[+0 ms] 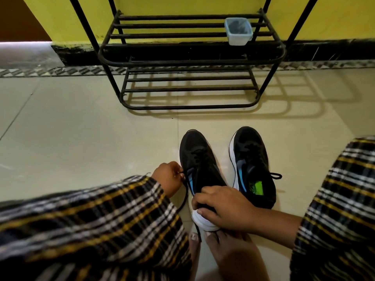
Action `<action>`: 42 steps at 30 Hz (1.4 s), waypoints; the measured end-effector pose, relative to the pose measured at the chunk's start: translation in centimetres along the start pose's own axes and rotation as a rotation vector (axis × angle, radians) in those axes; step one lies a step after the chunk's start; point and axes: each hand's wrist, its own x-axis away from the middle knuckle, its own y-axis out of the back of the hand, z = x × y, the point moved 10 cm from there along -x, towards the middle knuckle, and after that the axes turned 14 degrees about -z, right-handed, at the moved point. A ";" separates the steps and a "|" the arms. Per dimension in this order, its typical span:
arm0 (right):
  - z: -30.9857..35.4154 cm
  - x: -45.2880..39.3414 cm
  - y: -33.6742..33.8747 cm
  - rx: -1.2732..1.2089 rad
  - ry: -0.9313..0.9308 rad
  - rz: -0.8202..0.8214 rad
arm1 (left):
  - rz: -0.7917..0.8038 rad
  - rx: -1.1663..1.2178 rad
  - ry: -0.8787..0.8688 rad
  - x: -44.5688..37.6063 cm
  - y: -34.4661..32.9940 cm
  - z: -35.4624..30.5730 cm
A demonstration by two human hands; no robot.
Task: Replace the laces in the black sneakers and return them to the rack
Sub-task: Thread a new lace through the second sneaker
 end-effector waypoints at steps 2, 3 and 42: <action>0.1 0.0 0.1 -0.002 0.002 -0.005 | 0.003 -0.036 -0.009 0.2 0.2 0.2; 0.0 0.0 0.1 -0.005 -0.002 -0.005 | 0.009 -0.007 0.024 0.2 0.5 0.6; -3.3 -1.1 5.1 0.040 -0.243 -0.047 | 0.148 1.335 0.880 2.9 2.9 -2.3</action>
